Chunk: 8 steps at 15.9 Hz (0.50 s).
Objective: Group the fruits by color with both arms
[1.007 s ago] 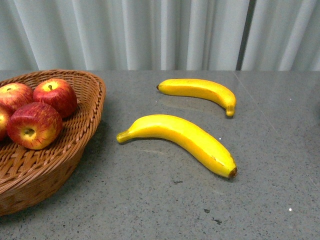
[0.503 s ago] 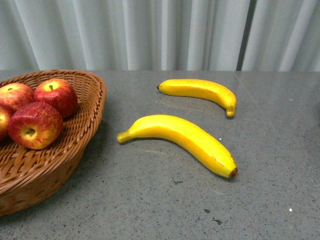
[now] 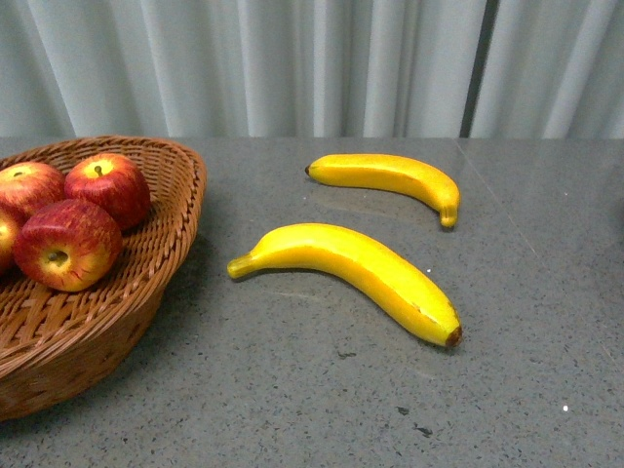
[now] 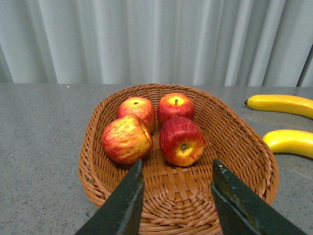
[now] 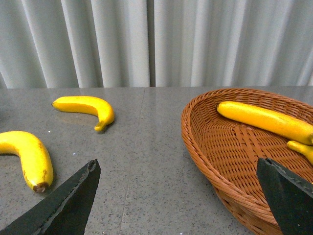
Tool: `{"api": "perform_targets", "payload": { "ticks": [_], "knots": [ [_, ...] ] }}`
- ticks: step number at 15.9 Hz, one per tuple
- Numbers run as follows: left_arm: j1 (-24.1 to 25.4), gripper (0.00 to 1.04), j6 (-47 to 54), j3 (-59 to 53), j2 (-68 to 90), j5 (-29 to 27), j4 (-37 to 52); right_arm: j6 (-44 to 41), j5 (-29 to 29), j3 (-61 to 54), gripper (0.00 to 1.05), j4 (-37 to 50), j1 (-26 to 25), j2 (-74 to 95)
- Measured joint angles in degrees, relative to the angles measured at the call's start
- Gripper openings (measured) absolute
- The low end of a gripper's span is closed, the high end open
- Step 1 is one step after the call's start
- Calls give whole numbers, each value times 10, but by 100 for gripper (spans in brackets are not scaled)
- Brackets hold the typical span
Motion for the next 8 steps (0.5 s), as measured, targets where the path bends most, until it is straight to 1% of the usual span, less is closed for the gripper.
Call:
{"api": "perform_targets", "payload": {
  "ticks": [1,2,3,4,5,6,7,8],
  "knots": [
    [0,54,0,0,0,0,0,29,30,16,98,-63,4,15],
    [0,66,0,0,0,0,0,69,37,33,98,-95,-12,56],
    [0,77,0,0,0,0,0,94,16,37,98,-80,-48,70],
    [0,90,0,0,0,0,0,102,-3,54,98,-5,-72,111],
    [0,100,0,0,0,0,0,101,-7,85,98,73,-62,180],
    [0,97,0,0,0,0,0,94,-21,120,98,169,-38,271],
    [0,98,0,0,0,0,0,91,-42,160,98,252,-21,370],
    [0,98,0,0,0,0,0,91,-54,216,98,310,0,469]
  ]
}}
